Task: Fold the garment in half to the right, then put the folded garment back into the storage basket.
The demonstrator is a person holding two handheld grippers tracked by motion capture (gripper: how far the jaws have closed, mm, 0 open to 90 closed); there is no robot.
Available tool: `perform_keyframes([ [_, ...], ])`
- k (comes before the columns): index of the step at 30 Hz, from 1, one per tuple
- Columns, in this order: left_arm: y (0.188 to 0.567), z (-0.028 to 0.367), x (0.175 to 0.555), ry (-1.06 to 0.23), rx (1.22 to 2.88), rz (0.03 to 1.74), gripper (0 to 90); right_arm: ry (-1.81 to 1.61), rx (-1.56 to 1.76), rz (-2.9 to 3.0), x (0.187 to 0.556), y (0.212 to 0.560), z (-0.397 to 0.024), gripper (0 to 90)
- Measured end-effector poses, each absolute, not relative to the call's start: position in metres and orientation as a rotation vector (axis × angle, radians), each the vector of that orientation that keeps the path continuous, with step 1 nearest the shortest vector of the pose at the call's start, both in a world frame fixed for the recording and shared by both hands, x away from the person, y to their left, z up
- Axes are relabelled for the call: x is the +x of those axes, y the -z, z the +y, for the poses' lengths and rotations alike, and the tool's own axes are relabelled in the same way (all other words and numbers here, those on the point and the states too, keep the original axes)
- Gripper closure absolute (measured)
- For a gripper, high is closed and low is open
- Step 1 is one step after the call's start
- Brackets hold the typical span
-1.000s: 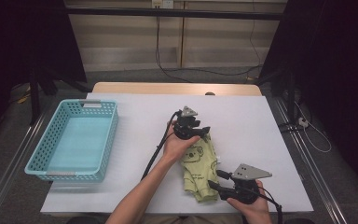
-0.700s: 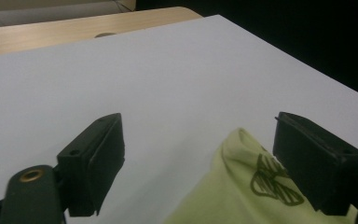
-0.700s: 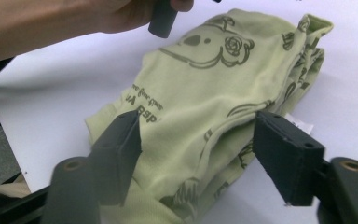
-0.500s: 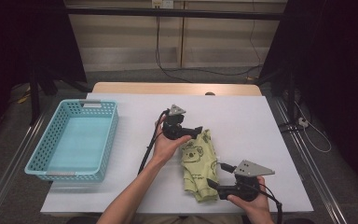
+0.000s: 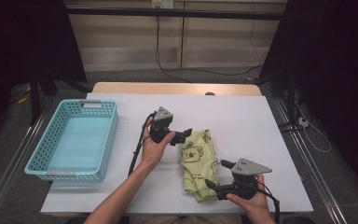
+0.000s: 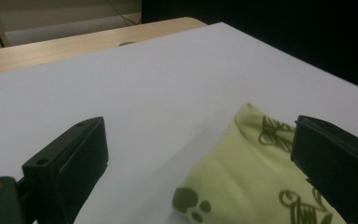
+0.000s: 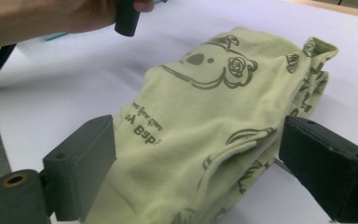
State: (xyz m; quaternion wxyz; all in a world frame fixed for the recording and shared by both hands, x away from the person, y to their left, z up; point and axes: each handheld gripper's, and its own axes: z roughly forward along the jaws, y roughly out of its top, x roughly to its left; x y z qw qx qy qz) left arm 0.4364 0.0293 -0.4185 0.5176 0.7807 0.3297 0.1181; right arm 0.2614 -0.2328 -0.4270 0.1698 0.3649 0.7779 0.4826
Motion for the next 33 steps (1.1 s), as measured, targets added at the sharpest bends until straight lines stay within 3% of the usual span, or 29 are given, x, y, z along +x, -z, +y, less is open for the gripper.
perform_keyframes([
  [22,0.426,0.073,0.407,-0.301,1.847,0.798,3.9,-1.379,0.899,2.325,0.254,0.418,-0.232,9.5],
  [33,0.43,0.09,0.393,-0.315,1.844,0.816,4.0,-1.372,0.816,2.382,0.247,0.42,-0.237,19.7],
])
